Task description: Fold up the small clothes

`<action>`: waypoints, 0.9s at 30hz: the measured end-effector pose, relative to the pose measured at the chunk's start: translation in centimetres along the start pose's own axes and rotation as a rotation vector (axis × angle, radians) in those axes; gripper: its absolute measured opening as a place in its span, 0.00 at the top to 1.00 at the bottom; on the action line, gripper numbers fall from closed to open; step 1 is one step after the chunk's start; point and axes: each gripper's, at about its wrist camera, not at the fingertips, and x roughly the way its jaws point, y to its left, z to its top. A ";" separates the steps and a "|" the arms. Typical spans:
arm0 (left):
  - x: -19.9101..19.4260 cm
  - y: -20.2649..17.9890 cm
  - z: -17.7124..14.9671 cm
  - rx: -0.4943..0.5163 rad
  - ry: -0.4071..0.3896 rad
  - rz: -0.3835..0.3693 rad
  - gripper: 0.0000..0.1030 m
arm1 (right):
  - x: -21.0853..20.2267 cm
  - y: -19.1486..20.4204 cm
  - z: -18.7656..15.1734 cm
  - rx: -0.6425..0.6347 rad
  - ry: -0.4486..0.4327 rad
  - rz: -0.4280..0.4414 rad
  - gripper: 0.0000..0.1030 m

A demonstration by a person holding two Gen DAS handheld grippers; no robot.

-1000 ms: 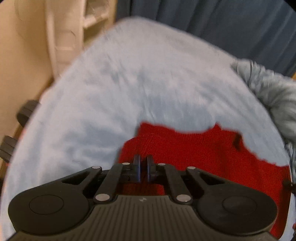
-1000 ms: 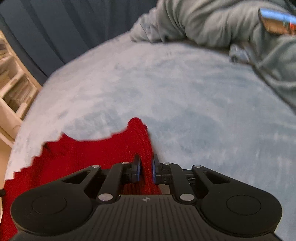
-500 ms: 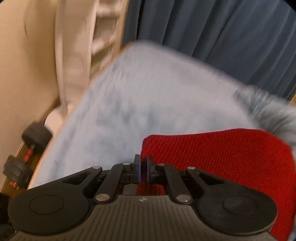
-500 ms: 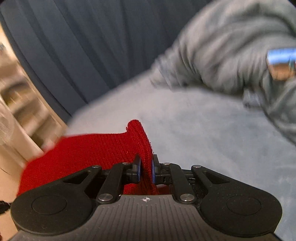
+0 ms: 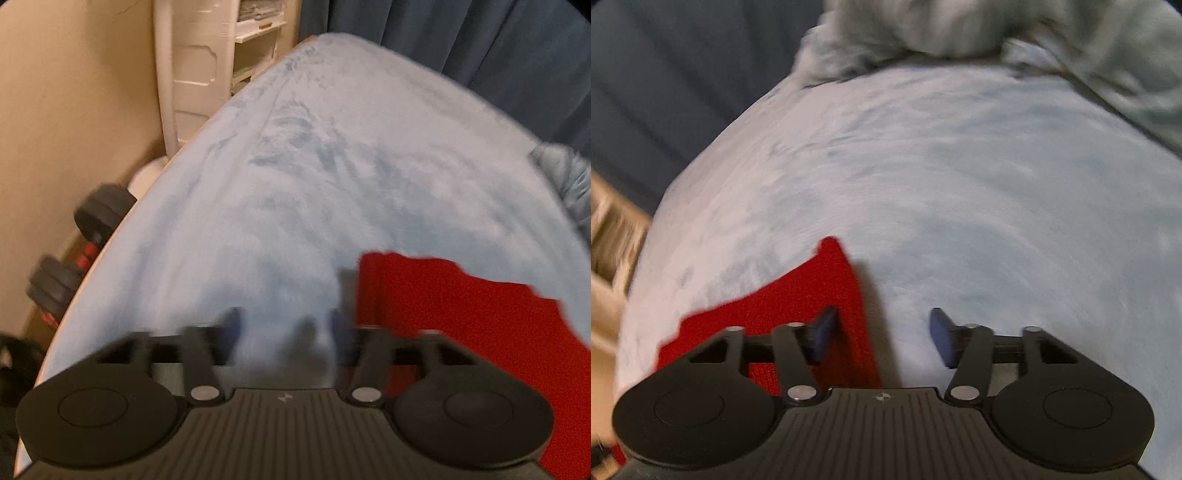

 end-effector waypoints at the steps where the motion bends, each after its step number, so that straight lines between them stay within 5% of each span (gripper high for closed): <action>1: -1.4 0.4 -0.8 -0.011 -0.003 -0.032 0.20 | -1.0 -0.7 -0.2 0.044 -0.002 0.011 0.42; 5: -4.5 2.4 -4.5 -0.056 0.084 -0.206 0.14 | -5.3 -2.1 -2.0 0.062 -0.006 0.042 0.41; 8: -3.9 2.1 -7.3 -0.039 0.212 -0.240 0.09 | -8.4 -2.6 -4.8 0.020 0.015 0.056 0.39; 9: -3.7 1.9 -7.9 -0.042 0.240 -0.243 0.16 | -9.0 -2.8 -5.7 0.009 0.026 0.052 0.38; 10: -3.8 1.5 -8.4 -0.048 0.235 -0.253 0.61 | -9.4 -2.9 -6.5 -0.001 0.041 0.045 0.38; 11: -4.3 1.3 -8.5 -0.039 0.210 -0.277 0.90 | -9.6 -3.0 -7.4 -0.011 0.058 0.042 0.38; 12: -5.2 0.8 -8.5 -0.021 0.184 -0.255 0.88 | -9.7 -2.9 -8.1 -0.022 0.074 0.046 0.47; 13: -6.4 0.6 -8.4 0.002 0.136 -0.215 0.88 | -9.9 -2.9 -8.6 -0.041 0.084 0.060 0.80; 14: -7.2 0.8 -8.4 0.008 0.110 -0.200 0.88 | -10.1 -2.5 -8.9 -0.079 0.079 0.081 0.86; 17: -5.9 2.1 -9.1 -0.016 0.169 -0.168 0.87 | -10.1 -1.3 -9.4 -0.188 0.038 0.036 0.86; 21: -4.7 1.4 -9.7 -0.016 0.175 -0.127 0.83 | -8.0 -2.8 -9.3 -0.109 0.102 -0.014 0.83; 25: -5.6 2.3 -9.4 -0.064 0.149 -0.076 0.51 | -9.2 -3.4 -9.0 -0.044 0.115 -0.022 0.67; 27: -7.2 2.2 -9.5 -0.022 0.104 -0.045 0.45 | -10.8 -2.8 -9.1 -0.092 0.085 -0.041 0.67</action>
